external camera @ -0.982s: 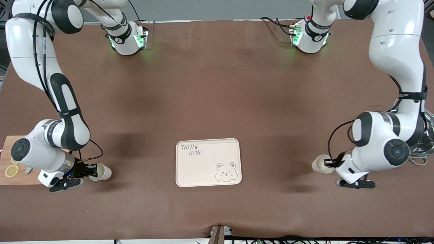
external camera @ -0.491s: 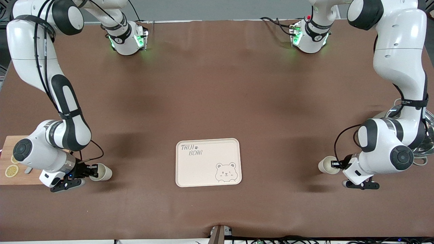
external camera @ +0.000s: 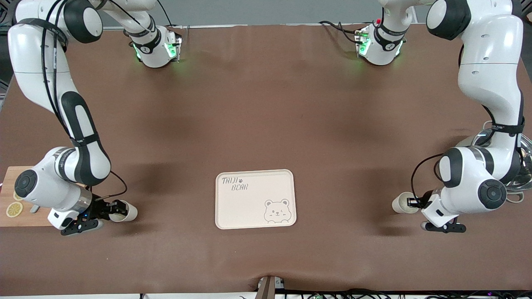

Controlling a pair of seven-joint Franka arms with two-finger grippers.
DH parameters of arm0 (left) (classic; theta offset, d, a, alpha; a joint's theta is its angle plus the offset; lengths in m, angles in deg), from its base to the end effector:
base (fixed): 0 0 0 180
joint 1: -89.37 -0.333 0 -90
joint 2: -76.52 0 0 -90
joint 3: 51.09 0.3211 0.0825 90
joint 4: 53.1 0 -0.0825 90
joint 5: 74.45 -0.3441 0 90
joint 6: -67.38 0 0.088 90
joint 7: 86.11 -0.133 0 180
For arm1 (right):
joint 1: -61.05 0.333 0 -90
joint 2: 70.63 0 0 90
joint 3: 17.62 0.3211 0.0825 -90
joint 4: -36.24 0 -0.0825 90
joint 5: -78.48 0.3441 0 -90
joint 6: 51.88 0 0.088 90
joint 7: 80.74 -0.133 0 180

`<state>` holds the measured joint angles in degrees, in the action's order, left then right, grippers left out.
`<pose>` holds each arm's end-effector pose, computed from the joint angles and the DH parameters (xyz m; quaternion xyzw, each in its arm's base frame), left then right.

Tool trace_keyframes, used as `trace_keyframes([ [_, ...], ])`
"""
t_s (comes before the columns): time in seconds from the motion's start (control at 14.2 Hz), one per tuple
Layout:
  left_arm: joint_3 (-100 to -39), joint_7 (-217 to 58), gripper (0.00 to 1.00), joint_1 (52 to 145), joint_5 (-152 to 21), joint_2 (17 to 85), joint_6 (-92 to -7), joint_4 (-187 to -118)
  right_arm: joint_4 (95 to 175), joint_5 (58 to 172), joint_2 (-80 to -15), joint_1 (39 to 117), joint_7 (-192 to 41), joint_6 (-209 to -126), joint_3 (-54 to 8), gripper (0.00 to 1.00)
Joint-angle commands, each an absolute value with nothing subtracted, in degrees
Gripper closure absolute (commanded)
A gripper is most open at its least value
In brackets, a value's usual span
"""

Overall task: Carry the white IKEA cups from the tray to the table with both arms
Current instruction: 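Carry the cups outward, right gripper toward the board, left toward the pot, then lower both cups onto the table and open both grippers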

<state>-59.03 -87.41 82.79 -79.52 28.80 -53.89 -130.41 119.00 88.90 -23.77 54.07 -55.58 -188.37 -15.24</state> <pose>0.7019 0.0097 0.2231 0.9991 -0.0263 -0.0288 0.0147 0.7097 -0.0579 0.2158 -0.9890 -0.1088 -0.0783 0.0630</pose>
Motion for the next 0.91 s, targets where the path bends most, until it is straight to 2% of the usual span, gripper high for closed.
trace_keyframes([
  [0.0, -59.3, -87.5, 0.0, 82.7, -81.0, 29.2, -54.3, -130.4, 116.3, 90.0, -24.1, 53.0, -54.8, -185.2, -14.3, 0.0],
  [0.14, -59.4, -87.1, 0.0, 83.0, -81.0, 30.1, -54.3, -130.3, 112.8, 89.8, -24.5, 53.0, -55.2, -178.8, -14.5, 0.0],
  [0.49, -59.7, -86.7, 0.0, 82.8, -81.0, 33.8, -51.2, -130.2, 101.7, 88.9, -27.6, 54.2, -63.0, -155.8, -17.4, 0.0],
  [0.7, -60.0, -85.5, 0.0, 83.0, -81.0, 37.0, -47.2, -130.2, 99.7, 81.6, -35.1, 56.8, -70.2, -147.8, -17.1, 0.0],
  [0.84, -60.1, -83.7, 0.0, 83.0, -81.0, 39.0, -45.5, -130.2, 101.8, 81.8, -41.5, 57.4, -77.4, -140.8, -16.7, 0.0],
])
